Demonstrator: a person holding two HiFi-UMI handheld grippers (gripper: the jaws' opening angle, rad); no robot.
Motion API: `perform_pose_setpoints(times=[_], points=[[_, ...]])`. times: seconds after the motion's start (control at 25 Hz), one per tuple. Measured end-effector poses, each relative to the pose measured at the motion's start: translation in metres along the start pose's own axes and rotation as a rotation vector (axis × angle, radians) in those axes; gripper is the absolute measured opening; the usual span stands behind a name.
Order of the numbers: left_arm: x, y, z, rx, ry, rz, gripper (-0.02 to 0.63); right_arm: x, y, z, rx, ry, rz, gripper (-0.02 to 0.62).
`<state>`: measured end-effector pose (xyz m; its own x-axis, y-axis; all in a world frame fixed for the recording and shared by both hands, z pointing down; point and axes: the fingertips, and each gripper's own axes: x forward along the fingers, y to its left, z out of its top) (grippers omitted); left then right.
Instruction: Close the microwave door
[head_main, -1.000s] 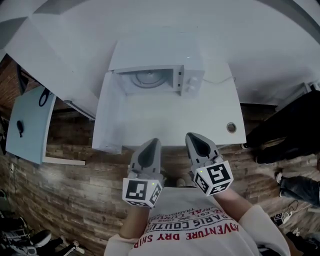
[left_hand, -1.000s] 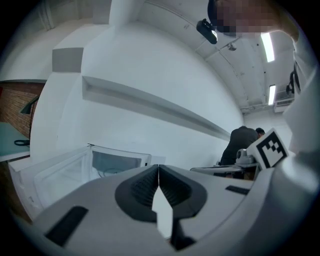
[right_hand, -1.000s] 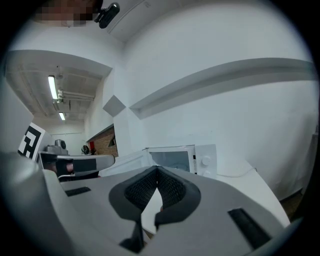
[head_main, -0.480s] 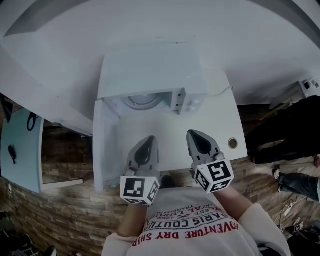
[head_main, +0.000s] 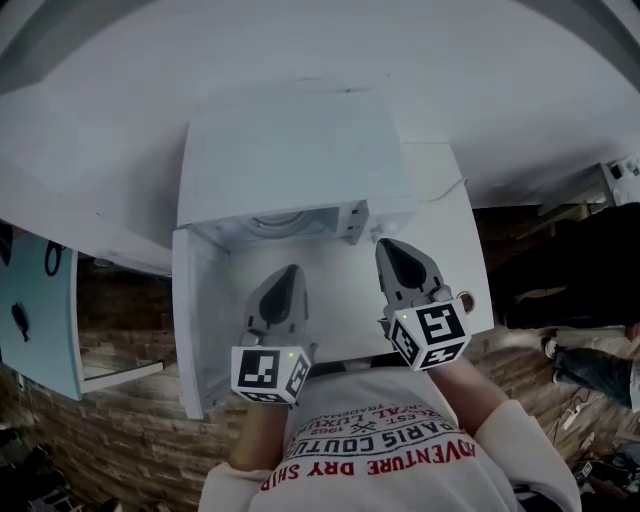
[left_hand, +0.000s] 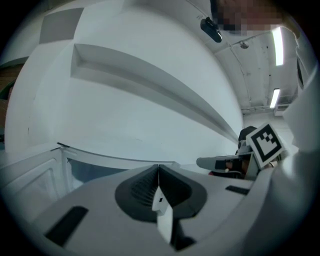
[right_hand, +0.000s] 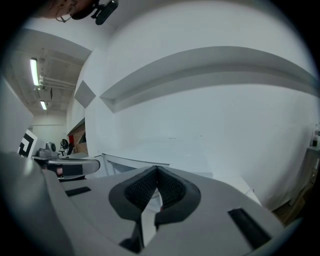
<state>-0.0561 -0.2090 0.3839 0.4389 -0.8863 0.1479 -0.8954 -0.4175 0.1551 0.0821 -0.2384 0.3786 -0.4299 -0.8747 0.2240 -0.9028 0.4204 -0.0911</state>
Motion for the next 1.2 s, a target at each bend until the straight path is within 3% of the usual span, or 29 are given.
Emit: perform_pose_setpoints(times=[0.48,0.68,0.92,1.04,1.2], points=[[0.007,-0.008,-0.017,-0.071,0.009,0.254,0.008,0.048,-0.037,-0.008,-0.041,0.134,0.096,0.012],[-0.012,-0.004,-0.029,-0.098,0.006,0.367,0.008,0.051,-0.037,-0.007,-0.032,0.130,0.156,0.012],[-0.056,-0.002,-0.042,-0.114,-0.008,0.528,0.008,0.053,-0.032,-0.019,0.003,0.195,0.241,0.012],[-0.094,0.002,-0.049,-0.136,-0.022,0.670,0.008,0.056,-0.031,-0.011,-0.020,0.152,0.269,0.012],[-0.142,0.002,-0.056,-0.138,-0.027,0.779,0.007,0.053,-0.050,0.014,-0.090,0.066,0.218,0.012]])
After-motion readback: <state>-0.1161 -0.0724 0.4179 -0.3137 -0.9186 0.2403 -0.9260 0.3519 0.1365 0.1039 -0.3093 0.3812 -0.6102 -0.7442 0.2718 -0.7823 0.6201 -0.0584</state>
